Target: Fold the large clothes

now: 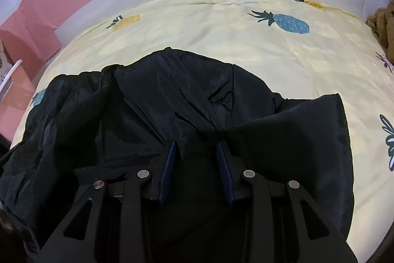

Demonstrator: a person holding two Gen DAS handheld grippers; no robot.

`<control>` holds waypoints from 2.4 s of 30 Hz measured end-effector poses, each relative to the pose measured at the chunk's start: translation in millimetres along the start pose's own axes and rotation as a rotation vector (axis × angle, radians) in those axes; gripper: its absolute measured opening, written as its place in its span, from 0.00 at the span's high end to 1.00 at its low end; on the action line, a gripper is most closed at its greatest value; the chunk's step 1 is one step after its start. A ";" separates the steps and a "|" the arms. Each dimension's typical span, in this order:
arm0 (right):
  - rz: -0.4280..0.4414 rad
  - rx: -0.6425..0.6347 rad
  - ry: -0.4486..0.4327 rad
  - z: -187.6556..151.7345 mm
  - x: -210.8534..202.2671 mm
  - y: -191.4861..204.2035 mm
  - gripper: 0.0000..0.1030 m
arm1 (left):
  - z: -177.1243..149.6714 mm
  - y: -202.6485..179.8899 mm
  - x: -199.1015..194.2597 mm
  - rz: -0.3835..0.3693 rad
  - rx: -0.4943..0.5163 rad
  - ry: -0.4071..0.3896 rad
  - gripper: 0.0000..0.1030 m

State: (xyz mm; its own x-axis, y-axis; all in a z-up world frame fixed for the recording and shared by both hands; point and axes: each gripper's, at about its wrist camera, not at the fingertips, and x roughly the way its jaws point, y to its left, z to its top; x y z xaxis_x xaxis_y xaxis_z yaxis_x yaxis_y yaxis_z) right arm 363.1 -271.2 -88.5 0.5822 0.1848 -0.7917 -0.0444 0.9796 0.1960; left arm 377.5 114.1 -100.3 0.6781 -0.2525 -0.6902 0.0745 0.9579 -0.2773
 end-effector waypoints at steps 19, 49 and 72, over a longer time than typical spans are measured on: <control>0.055 -0.191 -0.023 -59.6 -27.2 85.8 0.65 | -45.2 -56.5 -17.0 -0.126 0.105 0.046 0.89; 0.075 -0.209 0.003 -105.7 -23.0 93.0 0.65 | -92.2 -81.5 -16.7 -0.075 0.170 0.104 0.89; 0.136 -0.191 -0.157 -165.1 -190.7 79.4 0.47 | -143.7 -154.8 -174.4 0.015 0.207 -0.011 0.89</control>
State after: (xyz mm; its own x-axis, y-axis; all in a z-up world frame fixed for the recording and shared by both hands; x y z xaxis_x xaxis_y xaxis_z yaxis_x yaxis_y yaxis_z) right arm 114.5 -215.6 -17.5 0.6782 0.3159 -0.6635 -0.2742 0.9465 0.1703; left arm 142.6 -9.8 -33.0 0.6879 -0.2375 -0.6859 0.2123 0.9695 -0.1227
